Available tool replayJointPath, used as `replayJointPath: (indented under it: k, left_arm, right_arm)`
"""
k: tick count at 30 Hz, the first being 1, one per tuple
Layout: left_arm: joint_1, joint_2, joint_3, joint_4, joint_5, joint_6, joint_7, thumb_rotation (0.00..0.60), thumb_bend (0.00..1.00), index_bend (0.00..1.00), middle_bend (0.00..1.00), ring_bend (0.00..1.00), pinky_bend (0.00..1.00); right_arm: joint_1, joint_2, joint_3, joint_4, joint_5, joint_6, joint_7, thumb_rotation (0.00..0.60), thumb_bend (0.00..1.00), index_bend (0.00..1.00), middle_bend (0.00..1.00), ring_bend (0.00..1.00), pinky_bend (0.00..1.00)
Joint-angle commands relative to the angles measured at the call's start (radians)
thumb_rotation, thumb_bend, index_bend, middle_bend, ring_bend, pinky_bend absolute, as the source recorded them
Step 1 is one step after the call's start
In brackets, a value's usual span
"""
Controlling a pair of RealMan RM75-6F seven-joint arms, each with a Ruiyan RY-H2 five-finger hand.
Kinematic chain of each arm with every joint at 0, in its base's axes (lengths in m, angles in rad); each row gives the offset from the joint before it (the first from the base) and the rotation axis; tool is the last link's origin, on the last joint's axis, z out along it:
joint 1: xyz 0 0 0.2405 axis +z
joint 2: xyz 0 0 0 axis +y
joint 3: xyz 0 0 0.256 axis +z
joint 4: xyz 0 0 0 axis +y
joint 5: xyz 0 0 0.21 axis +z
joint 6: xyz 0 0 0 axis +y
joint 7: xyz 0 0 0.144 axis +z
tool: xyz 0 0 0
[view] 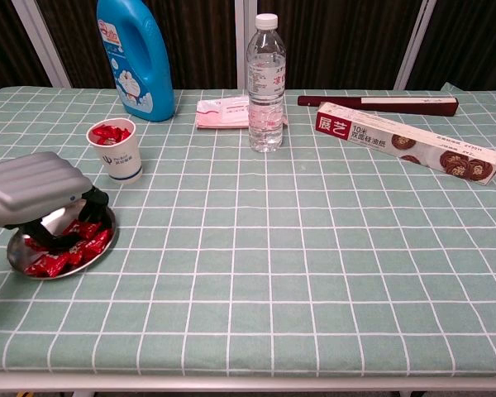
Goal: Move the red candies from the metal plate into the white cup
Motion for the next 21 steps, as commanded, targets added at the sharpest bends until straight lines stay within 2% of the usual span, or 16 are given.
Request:
replayJointPath:
  k: [1, 8, 13, 16, 21]
  left_arm:
    - [0.001, -0.002, 0.001, 0.005, 0.004, 0.002, -0.009, 0.6, 0.33, 0.6, 0.64, 0.81, 1.0]
    - [0.019, 0.005, -0.001, 0.0, 0.014, 0.033, -0.093, 0.6, 0.46, 0.64, 0.69, 0.83, 1.0]
    - [0.03, 0.048, -0.023, -0.047, 0.004, 0.061, -0.161, 0.6, 0.48, 0.64, 0.7, 0.83, 1.0]
    - [0.028, 0.093, -0.053, -0.103, -0.004, 0.084, -0.194, 0.6, 0.47, 0.64, 0.7, 0.83, 1.0]
    - [-0.013, 0.151, -0.135, -0.167, -0.034, 0.083, -0.224, 0.6, 0.47, 0.64, 0.7, 0.83, 1.0]
  right_arm:
    - [0.0, 0.0, 0.0, 0.0, 0.0, 0.0, 0.0, 0.6, 0.11, 0.03, 0.14, 0.01, 0.33]
    - [0.001, -0.001, 0.0, 0.0, -0.003, 0.001, 0.0, 0.6, 0.11, 0.03, 0.14, 0.01, 0.33]
    - [0.002, 0.0, 0.0, 0.001, -0.008, 0.002, 0.003, 0.6, 0.11, 0.03, 0.14, 0.01, 0.33]
    - [0.002, -0.001, 0.0, 0.004, -0.009, 0.003, 0.006, 0.6, 0.11, 0.03, 0.14, 0.01, 0.33]
    - [0.0, -0.004, -0.001, 0.011, -0.011, 0.005, 0.014, 0.6, 0.11, 0.03, 0.14, 0.01, 0.33]
